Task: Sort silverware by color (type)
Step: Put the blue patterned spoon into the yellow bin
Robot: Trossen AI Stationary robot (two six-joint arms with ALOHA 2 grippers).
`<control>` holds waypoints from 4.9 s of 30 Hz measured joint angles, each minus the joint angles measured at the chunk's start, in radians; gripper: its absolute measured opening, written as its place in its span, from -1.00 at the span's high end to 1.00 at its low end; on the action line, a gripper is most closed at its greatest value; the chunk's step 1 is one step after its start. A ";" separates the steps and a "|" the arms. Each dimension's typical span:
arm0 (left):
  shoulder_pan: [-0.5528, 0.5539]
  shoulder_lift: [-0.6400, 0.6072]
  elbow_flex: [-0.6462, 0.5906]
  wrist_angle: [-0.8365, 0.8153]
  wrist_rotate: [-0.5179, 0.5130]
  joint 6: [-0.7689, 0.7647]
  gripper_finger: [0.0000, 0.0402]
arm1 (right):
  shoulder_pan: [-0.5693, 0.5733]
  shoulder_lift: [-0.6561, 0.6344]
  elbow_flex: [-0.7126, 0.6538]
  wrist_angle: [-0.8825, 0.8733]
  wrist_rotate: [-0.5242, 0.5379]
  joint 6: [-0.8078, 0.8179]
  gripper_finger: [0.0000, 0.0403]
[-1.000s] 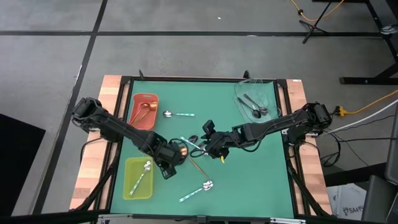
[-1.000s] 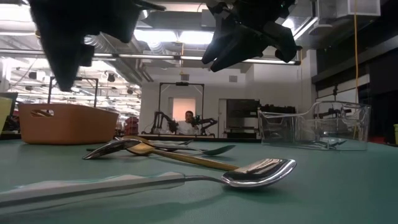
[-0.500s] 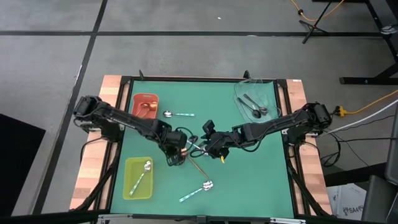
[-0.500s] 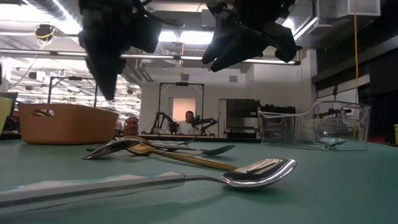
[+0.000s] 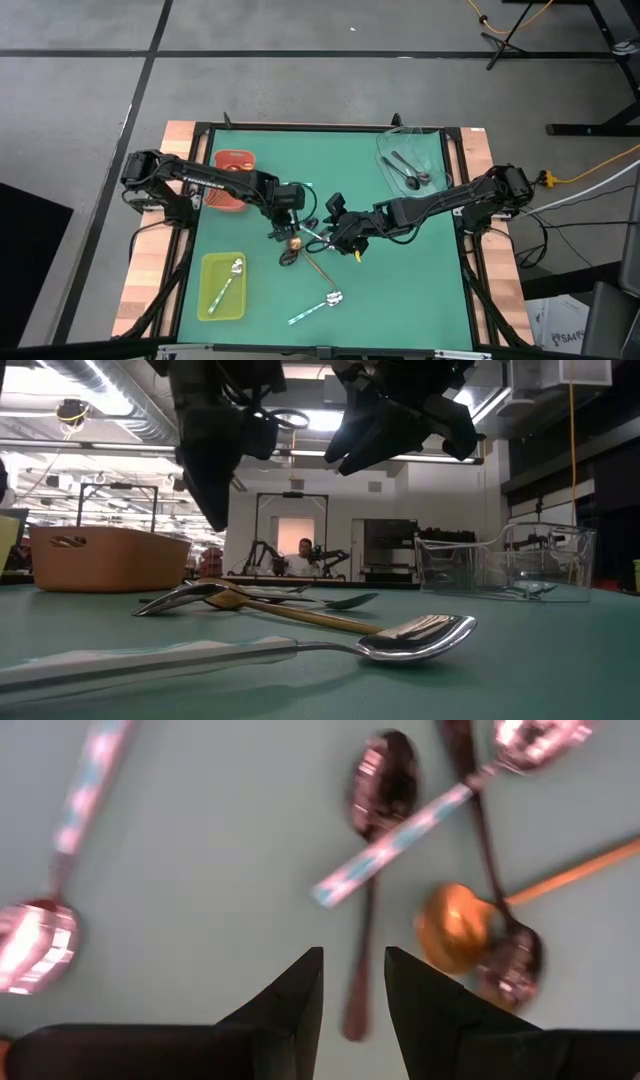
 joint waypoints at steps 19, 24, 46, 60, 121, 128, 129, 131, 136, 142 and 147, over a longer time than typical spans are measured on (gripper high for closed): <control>0.208 0.000 0.000 0.052 -0.128 0.210 0.49 | 0.000 0.000 0.000 0.000 0.000 0.000 0.38; 0.256 0.000 0.000 0.086 -0.127 0.256 0.49 | 0.000 0.000 0.000 0.000 0.000 0.000 0.38; 0.412 0.000 0.000 0.111 -0.117 0.312 0.49 | 0.000 0.000 0.000 0.000 0.000 0.000 0.38; 0.408 0.000 0.000 0.143 -0.115 0.310 0.49 | 0.000 0.000 0.000 0.000 0.000 0.000 0.38; 0.395 0.252 0.003 0.169 -0.069 0.334 0.49 | 0.000 0.000 0.000 -0.001 0.000 0.000 0.38; 0.373 0.249 0.001 0.169 -0.128 0.337 0.49 | 0.000 0.000 0.000 -0.001 0.000 0.000 0.38; 0.370 0.249 0.001 0.168 -0.140 0.338 0.49 | 0.000 0.000 0.000 -0.001 0.000 0.000 0.38; 0.363 0.249 0.001 0.168 -0.164 0.338 0.49 | 0.000 0.000 0.000 -0.001 0.000 0.000 0.38; 0.357 0.250 0.001 0.169 -0.179 0.338 0.49 | 0.000 0.000 0.000 -0.001 0.000 0.000 0.38; 0.340 0.240 -0.001 0.169 -0.186 0.371 0.49 | 0.000 0.000 0.000 0.000 0.000 0.000 0.38; 0.339 0.215 -0.003 0.161 -0.174 0.418 0.49 | 0.000 0.000 0.000 0.000 0.000 0.000 0.38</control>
